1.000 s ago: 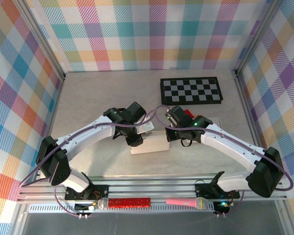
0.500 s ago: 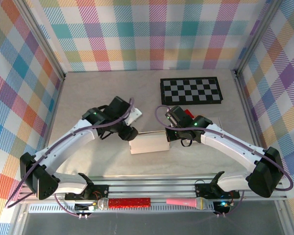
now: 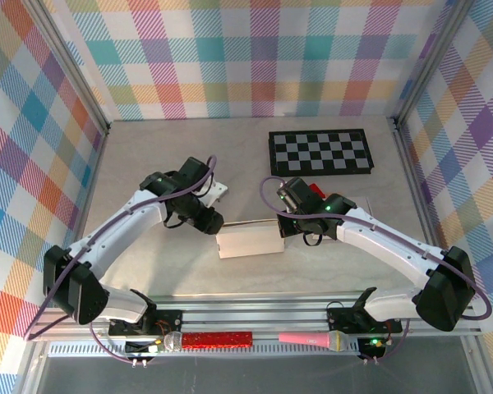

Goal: Fold the paper box

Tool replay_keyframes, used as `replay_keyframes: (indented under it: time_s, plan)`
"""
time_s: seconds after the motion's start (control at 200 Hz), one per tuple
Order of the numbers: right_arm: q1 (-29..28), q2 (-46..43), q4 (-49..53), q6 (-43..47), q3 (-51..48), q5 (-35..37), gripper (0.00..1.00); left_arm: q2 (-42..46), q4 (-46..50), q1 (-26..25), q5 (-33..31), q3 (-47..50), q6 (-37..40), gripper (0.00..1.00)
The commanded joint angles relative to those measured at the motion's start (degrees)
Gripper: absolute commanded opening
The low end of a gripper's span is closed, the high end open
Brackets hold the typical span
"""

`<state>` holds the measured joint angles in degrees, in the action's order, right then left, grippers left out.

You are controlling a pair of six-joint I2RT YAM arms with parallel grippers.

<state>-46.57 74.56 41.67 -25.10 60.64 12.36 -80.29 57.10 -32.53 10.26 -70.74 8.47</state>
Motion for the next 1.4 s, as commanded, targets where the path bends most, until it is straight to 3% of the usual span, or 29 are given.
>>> replay_keyframes:
  time_s: [0.0, 0.235, 0.435, 0.635, 1.395]
  plan:
    - [-0.54, 0.27, 2.10, -0.82, -0.87, -1.10, 0.00, -1.02, 2.21, 0.19, 1.80, -1.81, 0.32, 0.40]
    - [-0.54, 0.38, 2.01, -1.00, -0.95, -1.11, 0.00, -0.33, 2.46, 0.19, 1.38, -1.41, 0.66, 0.31]
    - [-0.54, 0.58, 1.92, -0.96, -0.88, -1.11, 0.00, -0.37, 3.01, 0.19, 0.38, -1.08, 0.59, 0.16]
    - [-0.54, 0.58, 2.01, -0.99, -0.77, -1.11, 0.00, -0.90, 2.75, 0.19, 0.65, -1.61, -0.06, 0.07]
    - [-0.54, 1.24, 1.57, -1.00, -0.39, -1.11, 0.00, -6.66, 9.37, 0.19, 8.88, -7.94, -22.35, 0.00]
